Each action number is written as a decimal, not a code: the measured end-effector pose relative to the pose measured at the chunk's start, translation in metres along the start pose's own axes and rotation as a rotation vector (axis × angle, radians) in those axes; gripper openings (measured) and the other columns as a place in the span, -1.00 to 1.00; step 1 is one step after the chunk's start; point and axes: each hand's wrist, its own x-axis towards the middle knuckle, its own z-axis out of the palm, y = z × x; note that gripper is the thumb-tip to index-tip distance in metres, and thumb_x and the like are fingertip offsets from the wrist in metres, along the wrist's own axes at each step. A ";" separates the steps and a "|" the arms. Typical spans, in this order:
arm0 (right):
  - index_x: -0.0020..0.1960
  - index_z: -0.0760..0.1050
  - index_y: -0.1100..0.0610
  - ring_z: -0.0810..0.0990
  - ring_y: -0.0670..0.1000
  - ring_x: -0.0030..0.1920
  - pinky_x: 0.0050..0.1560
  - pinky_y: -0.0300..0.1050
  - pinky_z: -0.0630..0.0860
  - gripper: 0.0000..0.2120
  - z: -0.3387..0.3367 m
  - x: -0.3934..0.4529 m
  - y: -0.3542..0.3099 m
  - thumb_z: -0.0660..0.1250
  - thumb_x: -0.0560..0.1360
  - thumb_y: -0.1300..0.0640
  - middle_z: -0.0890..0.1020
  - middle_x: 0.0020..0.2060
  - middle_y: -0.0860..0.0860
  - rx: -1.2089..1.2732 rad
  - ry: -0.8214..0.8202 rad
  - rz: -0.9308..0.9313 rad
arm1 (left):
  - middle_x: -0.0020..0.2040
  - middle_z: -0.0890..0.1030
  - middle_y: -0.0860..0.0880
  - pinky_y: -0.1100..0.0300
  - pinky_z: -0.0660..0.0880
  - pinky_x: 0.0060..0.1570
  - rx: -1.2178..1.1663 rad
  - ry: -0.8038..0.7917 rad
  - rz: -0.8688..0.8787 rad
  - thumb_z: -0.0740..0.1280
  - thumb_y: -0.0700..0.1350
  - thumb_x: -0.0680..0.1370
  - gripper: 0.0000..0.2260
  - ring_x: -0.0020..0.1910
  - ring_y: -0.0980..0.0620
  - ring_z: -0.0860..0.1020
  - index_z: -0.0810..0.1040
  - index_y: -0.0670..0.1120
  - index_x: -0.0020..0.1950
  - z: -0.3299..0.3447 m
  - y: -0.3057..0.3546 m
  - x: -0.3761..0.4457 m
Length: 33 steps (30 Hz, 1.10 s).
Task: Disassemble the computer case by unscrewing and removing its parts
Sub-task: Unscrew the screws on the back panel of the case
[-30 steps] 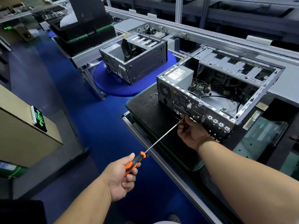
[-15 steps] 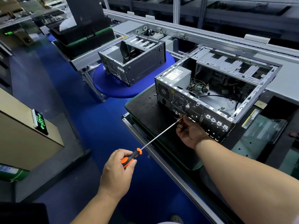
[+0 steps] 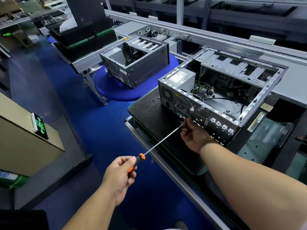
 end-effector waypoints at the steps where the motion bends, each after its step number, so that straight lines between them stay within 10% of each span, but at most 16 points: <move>1: -0.06 0.58 0.11 0.40 -0.12 -0.38 -0.42 -0.31 0.43 -0.85 0.000 0.000 0.000 0.33 0.63 0.08 0.61 -0.33 -0.03 0.004 0.003 -0.001 | -0.08 0.58 -0.16 0.19 0.38 -0.45 0.046 0.022 0.082 0.47 -0.16 0.59 -0.85 -0.34 0.04 0.51 0.61 -0.12 0.13 -0.001 -0.001 -0.001; 7: -0.05 0.56 0.11 0.38 -0.12 -0.36 -0.43 -0.32 0.42 -0.86 0.003 -0.002 0.000 0.32 0.64 0.09 0.60 -0.34 -0.03 0.005 0.011 -0.003 | -0.18 0.63 -0.10 0.16 0.51 -0.33 0.316 0.101 0.360 0.41 -0.24 0.56 -0.73 -0.32 -0.01 0.50 0.59 0.17 -0.02 -0.008 -0.009 -0.005; 13: -0.05 0.56 0.12 0.37 -0.11 -0.35 -0.43 -0.31 0.41 -0.86 0.003 -0.002 0.000 0.32 0.64 0.08 0.60 -0.34 -0.02 -0.005 0.005 -0.005 | -0.21 0.70 -0.09 0.27 0.55 -0.34 0.372 0.115 0.397 0.37 -0.22 0.65 -0.83 -0.36 0.05 0.55 0.63 0.06 0.11 -0.009 -0.011 -0.005; 25: -0.08 0.54 0.12 0.41 -0.14 -0.40 -0.43 -0.34 0.42 -0.84 0.003 0.000 0.000 0.34 0.63 0.07 0.60 -0.34 -0.02 0.024 0.032 0.008 | -0.19 0.68 -0.21 0.20 0.35 -0.53 0.166 -0.083 -0.003 0.22 0.15 0.73 -0.69 -0.41 -0.04 0.53 0.64 -0.03 0.17 -0.015 -0.014 -0.008; 30: -0.09 0.53 0.13 0.40 -0.14 -0.41 -0.43 -0.35 0.40 -0.85 0.004 0.001 0.001 0.34 0.63 0.10 0.58 -0.32 0.00 0.058 0.046 0.004 | -0.11 0.63 -0.01 0.22 0.50 -0.27 0.431 -0.045 0.251 0.40 0.02 0.65 -0.90 -0.31 0.09 0.53 0.57 0.25 0.03 -0.010 -0.013 -0.017; 33: -0.10 0.52 0.13 0.40 -0.14 -0.39 -0.43 -0.34 0.40 -0.84 0.005 0.001 0.001 0.34 0.63 0.10 0.57 -0.31 0.00 0.059 0.051 -0.001 | 0.05 0.52 0.10 0.35 0.51 -0.18 0.764 0.069 0.450 0.49 -0.15 0.57 -0.66 -0.08 0.21 0.55 0.44 0.22 0.13 -0.011 -0.012 -0.020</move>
